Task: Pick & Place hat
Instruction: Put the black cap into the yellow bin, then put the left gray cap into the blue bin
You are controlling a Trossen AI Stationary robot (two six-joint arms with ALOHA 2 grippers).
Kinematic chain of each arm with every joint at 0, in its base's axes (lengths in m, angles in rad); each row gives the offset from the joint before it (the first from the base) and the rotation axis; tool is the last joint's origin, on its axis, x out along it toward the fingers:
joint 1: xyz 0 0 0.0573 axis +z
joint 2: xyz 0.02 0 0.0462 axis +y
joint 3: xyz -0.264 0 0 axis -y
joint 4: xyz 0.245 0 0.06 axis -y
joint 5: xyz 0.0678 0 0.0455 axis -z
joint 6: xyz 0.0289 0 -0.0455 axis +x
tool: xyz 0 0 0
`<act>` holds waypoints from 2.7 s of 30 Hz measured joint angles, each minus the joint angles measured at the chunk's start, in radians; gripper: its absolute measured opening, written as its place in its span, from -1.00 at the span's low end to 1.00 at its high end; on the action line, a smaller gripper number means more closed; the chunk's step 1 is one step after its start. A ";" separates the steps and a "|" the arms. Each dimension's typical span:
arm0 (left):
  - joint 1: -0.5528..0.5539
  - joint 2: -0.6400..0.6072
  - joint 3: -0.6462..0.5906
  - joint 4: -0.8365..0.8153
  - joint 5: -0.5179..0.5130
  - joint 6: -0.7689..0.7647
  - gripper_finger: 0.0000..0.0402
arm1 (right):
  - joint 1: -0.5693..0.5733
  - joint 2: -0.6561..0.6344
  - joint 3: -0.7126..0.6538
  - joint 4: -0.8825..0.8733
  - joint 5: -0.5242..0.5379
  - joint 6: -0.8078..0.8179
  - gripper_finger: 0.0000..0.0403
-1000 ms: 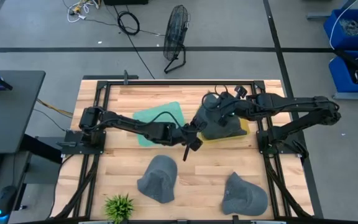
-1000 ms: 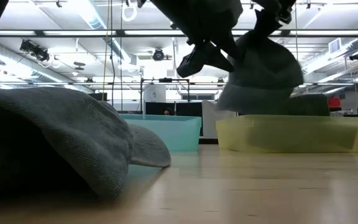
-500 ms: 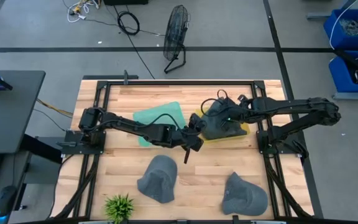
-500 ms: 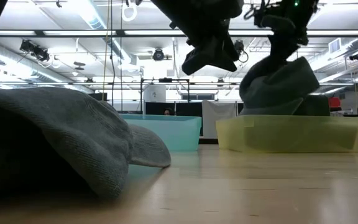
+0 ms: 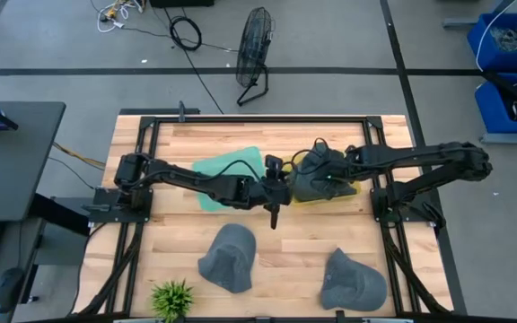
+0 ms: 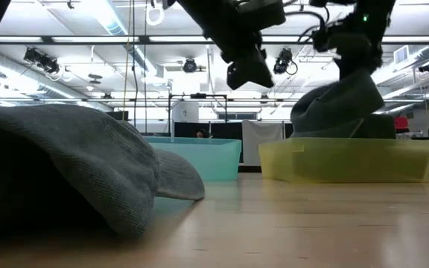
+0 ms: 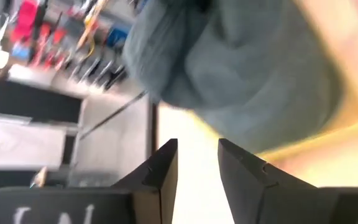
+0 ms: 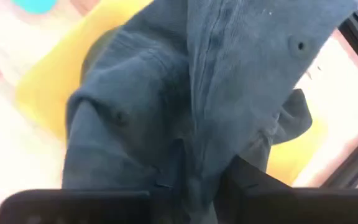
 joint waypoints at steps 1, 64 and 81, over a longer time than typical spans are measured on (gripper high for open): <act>-0.003 -0.004 -0.001 -0.019 -0.038 -0.009 -0.45 | 0.004 0.000 0.017 -0.016 -0.007 -0.003 -0.62; -0.122 -0.565 -0.001 -0.918 0.108 -0.815 -0.60 | 0.006 0.080 0.113 0.179 -0.080 -0.124 -0.76; -0.392 -0.325 0.000 -0.947 0.410 -1.089 -0.18 | 0.120 0.097 0.100 0.324 -0.090 -0.085 -0.59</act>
